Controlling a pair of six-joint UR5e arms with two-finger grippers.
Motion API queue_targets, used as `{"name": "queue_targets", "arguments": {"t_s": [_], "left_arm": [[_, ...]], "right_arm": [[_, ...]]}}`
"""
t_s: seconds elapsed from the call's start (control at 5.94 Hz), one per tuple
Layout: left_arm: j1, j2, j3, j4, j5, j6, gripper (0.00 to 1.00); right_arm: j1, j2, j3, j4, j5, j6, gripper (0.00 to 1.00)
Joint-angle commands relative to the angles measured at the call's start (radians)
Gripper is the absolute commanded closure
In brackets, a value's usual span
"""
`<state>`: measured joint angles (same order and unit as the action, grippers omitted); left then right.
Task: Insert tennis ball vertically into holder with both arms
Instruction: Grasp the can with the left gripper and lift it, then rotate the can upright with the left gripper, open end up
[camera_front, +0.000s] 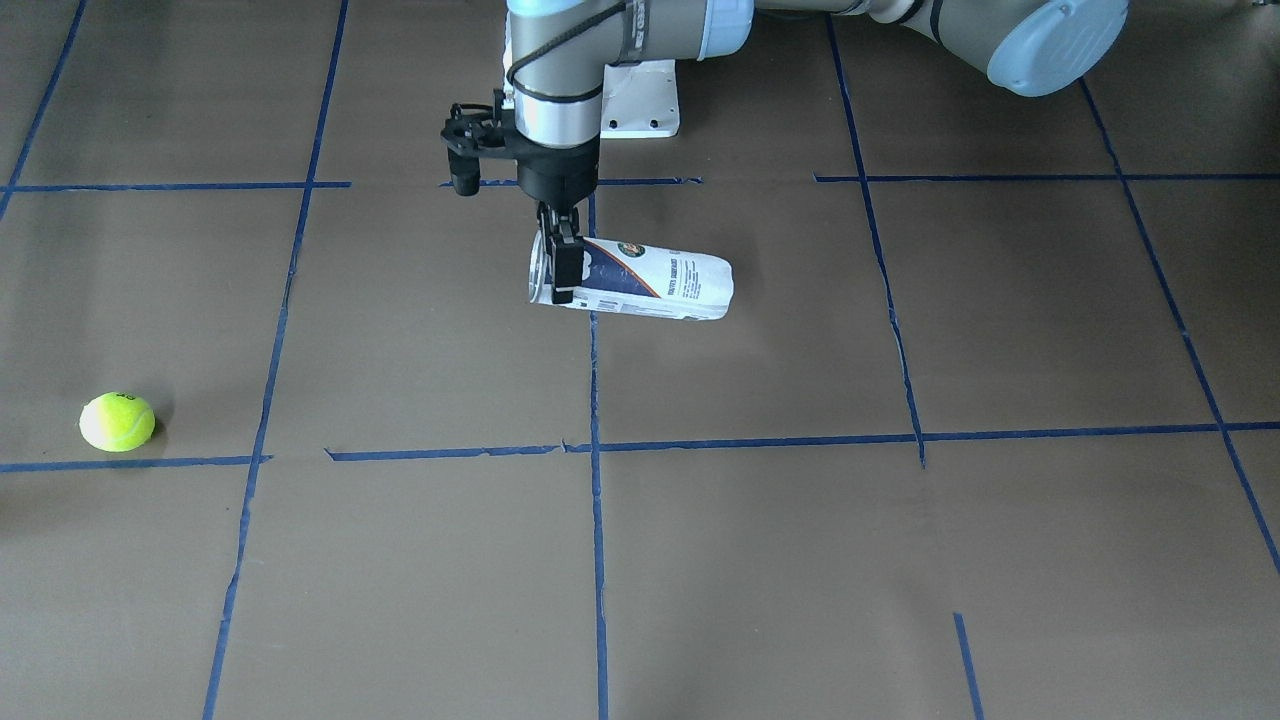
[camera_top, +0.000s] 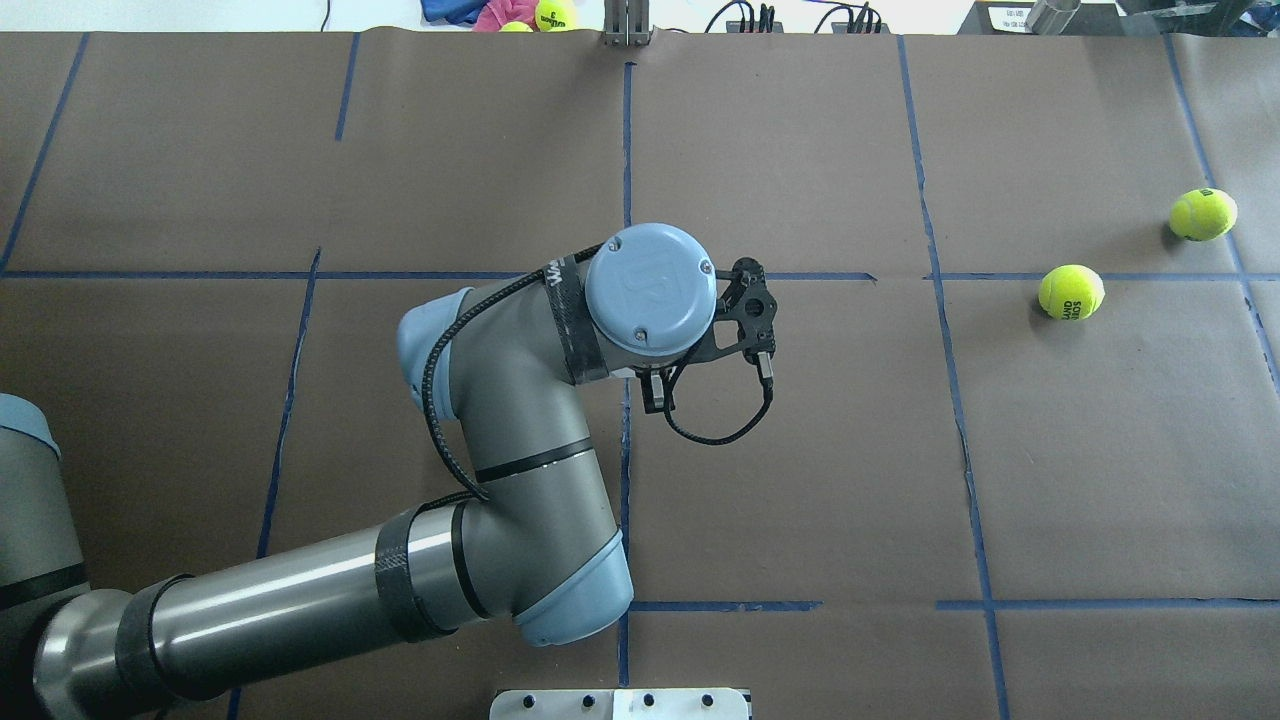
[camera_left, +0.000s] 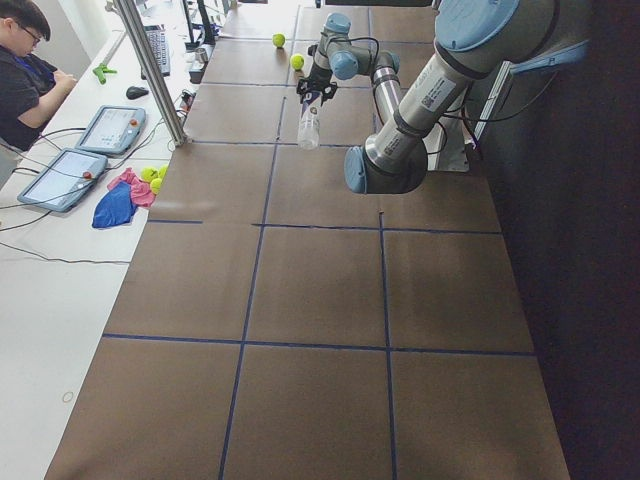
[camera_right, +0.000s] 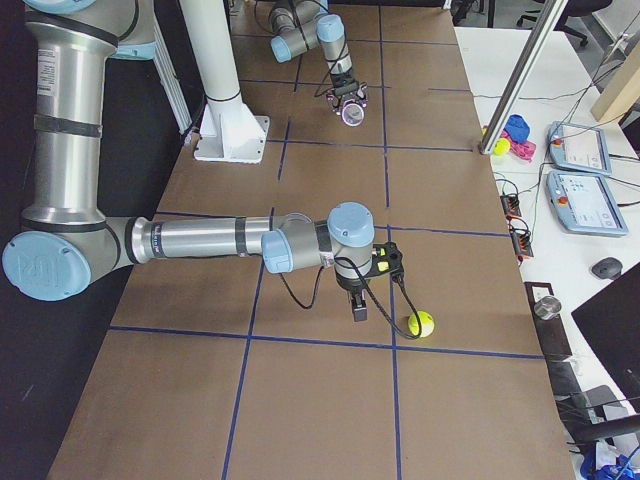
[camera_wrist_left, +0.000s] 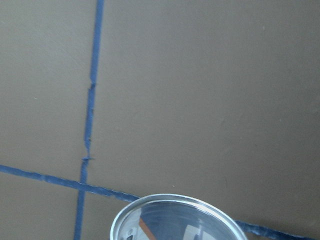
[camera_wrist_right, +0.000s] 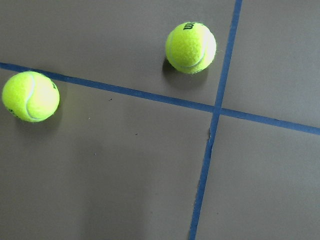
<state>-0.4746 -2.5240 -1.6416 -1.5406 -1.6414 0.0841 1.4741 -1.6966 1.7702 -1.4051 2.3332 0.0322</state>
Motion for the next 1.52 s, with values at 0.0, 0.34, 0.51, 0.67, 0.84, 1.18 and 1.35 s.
{"name": "queue_targets", "arguments": {"t_s": [0.0,0.34,0.51,0.67,0.84,1.18,1.35], "left_arm": [[-0.033,0.001,-0.03,-0.208,-0.055,-0.125,0.23],[-0.041,0.01,-0.026,-0.48,-0.055,-0.242,0.22],[-0.041,0.051,-0.026,-0.662,-0.054,-0.303,0.22],[-0.042,0.123,-0.02,-0.876,-0.051,-0.352,0.22],[-0.051,0.175,-0.015,-1.053,-0.043,-0.395,0.22],[-0.052,0.264,0.075,-1.401,0.058,-0.461,0.22],[-0.05,0.266,0.173,-1.528,0.122,-0.472,0.21]], "right_arm": [[0.0,0.0,0.0,0.0,0.0,0.0,0.0],[0.0,0.002,0.0,0.0,0.0,0.0,0.0],[0.0,0.0,0.0,0.0,0.0,0.0,0.0],[0.0,0.002,0.0,0.0,0.0,0.001,0.0],[0.0,0.002,0.0,0.0,0.0,0.002,0.0],[-0.001,0.002,0.003,0.0,0.0,0.002,0.0],[0.0,0.002,0.005,0.0,0.0,0.002,0.0]]}}
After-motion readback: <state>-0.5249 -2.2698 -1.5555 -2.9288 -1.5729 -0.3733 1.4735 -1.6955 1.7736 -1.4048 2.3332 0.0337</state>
